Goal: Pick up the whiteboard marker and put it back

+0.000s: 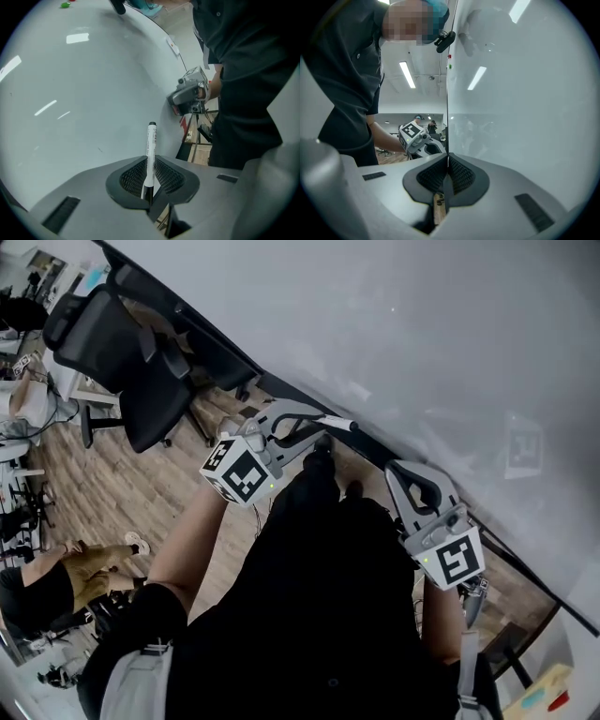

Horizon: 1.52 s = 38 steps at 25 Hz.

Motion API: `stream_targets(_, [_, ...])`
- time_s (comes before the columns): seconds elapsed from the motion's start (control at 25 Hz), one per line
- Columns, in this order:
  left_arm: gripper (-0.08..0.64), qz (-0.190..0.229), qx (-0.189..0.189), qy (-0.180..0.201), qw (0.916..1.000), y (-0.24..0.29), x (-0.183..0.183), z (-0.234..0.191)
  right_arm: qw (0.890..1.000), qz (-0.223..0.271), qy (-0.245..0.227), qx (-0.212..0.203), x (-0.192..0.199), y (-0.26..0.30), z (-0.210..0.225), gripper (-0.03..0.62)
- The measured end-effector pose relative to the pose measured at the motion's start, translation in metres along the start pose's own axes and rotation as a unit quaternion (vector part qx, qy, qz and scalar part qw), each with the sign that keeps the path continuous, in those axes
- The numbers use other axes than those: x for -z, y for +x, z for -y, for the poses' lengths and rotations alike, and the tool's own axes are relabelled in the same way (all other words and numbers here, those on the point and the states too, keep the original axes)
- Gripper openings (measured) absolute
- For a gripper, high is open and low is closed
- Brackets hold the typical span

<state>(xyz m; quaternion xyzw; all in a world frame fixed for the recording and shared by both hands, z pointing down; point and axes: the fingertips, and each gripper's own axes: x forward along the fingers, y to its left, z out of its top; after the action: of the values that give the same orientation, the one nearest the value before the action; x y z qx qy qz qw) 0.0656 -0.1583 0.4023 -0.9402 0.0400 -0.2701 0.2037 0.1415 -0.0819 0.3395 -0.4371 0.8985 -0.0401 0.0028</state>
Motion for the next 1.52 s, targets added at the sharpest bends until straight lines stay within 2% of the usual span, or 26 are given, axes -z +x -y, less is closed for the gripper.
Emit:
stream_targets(0.32, [0.066,-0.081,0.041,0.063,0.9938,0.031,0.045,0.023,1.000,-0.018,-0.011,0.011,0.007,-0.006,0.002,0.020])
stream_targets(0.56, [0.067,-0.125,0.058,0.073,0.9878,0.052,0.069,0.024,1.000,-0.024,-0.008,0.014,0.012,-0.008,0.001,0.020])
stream_targets(0.8, [0.066,-0.160,0.102,0.106,0.9762,0.064,0.100,0.041,0.999,-0.030,-0.013,0.019,0.015,-0.007,-0.001,0.020])
stream_targets(1.08, [0.067,-0.200,0.131,0.155,0.9585,0.075,0.122,0.050,0.999,-0.031,-0.013,0.021,0.015,-0.010,0.001,0.020])
stream_targets(1.52, [0.067,-0.237,0.152,0.176,0.9432,0.087,0.142,0.055,0.999,-0.036,-0.015,0.020,0.019,-0.009,0.001,0.020])
